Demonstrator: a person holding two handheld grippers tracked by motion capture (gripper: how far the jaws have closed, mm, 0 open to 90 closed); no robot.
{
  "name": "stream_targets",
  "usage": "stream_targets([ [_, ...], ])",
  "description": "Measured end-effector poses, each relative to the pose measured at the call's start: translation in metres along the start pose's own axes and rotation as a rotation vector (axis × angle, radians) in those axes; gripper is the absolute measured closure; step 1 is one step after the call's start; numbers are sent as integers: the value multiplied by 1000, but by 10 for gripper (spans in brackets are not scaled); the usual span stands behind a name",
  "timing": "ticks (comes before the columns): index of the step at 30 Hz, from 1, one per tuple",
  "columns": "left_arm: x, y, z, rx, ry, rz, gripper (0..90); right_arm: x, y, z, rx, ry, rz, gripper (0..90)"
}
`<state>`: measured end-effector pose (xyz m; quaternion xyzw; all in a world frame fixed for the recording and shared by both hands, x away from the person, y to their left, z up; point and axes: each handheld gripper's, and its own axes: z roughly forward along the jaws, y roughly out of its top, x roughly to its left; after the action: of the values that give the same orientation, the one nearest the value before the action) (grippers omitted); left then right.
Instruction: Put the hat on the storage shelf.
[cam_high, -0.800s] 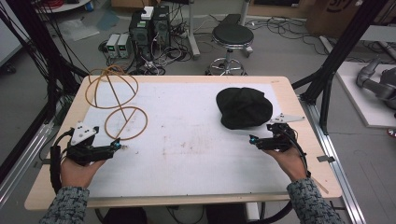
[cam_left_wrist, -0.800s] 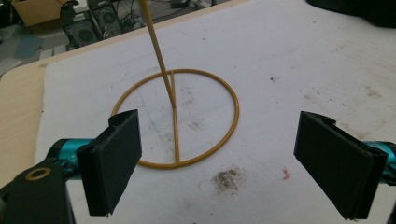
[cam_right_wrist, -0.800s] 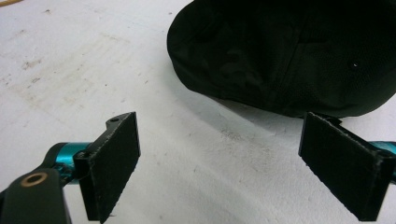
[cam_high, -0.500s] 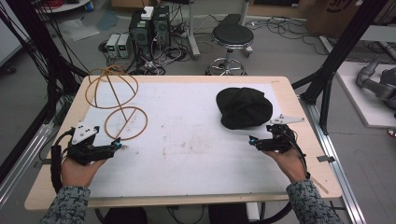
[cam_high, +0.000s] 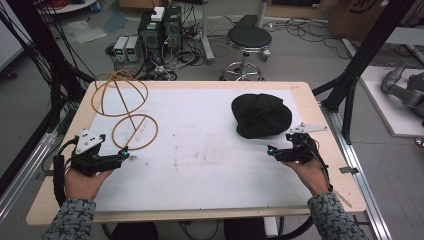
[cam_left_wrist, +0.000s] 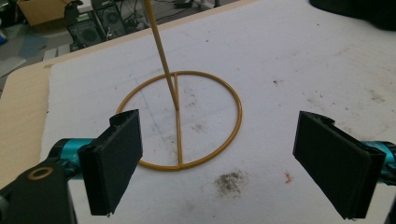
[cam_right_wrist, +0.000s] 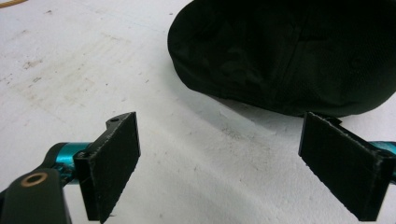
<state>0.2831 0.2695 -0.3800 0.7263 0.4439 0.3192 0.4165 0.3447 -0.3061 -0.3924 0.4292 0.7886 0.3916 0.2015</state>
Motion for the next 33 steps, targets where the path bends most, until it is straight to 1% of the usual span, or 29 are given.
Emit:
stream_targets([
  [2, 0, 0, 0, 1, -1, 2, 162, 0, 1, 0, -1, 2, 7, 125],
  [7, 1, 0, -1, 2, 2, -2, 162, -1, 5, 2, 0, 7, 5, 125],
  [10, 1, -1, -1, 2, -2, 0, 162, -3, 10, 3, -19, 20, 1, 126],
  [15, 1, 1, 0, 1, -6, 0, 163, -7, 17, 2, -40, 23, -3, 142],
  [16, 1, 1, 0, 2, -4, 1, 163, -10, 21, 1, -52, 24, 0, 144],
  [17, 1, 1, 0, 2, -4, 1, 163, -10, 21, 1, -52, 24, 0, 144],
  [19, 1, 1, 1, 2, -7, 3, 163, -16, 30, 2, -53, 22, -4, 144],
  [20, 0, 1, 1, 7, -8, 3, 163, -16, 30, 2, -53, 22, -4, 144],
  [21, 0, 2, 2, 5, -10, 3, 163, -20, 36, 3, -57, 21, -1, 144],
  [23, 0, 2, 2, 3, -9, 5, 163, -21, 40, 3, -58, 19, 0, 145],
  [24, -1, 2, 2, 4, -11, 7, 164, -26, 47, 4, -69, 14, -4, 153],
  [26, -1, 3, 2, 3, -10, 7, 163, -28, 50, 4, -73, 10, -1, 155],
  [27, -1, 3, 2, 4, -8, 6, 165, -33, 55, 7, -81, 13, 5, 160],
  [29, -1, 3, 1, 3, -8, 8, 165, -39, 59, 11, -79, 5, 13, 165],
  [30, 0, 3, 1, 2, -13, 8, 165, -39, 59, 11, -79, 5, 13, 165],
  [31, 0, 3, 1, 0, -9, 3, 165, -45, 61, 15, -87, 9, 28, 171],
  [32, 0, 3, 1, 0, -8, 2, 165, -45, 61, 15, -87, 9, 28, 171],
  [33, 1, 3, 0, 2, -10, 5, 165, -48, 61, 17, -89, 10, 37, 176],
])
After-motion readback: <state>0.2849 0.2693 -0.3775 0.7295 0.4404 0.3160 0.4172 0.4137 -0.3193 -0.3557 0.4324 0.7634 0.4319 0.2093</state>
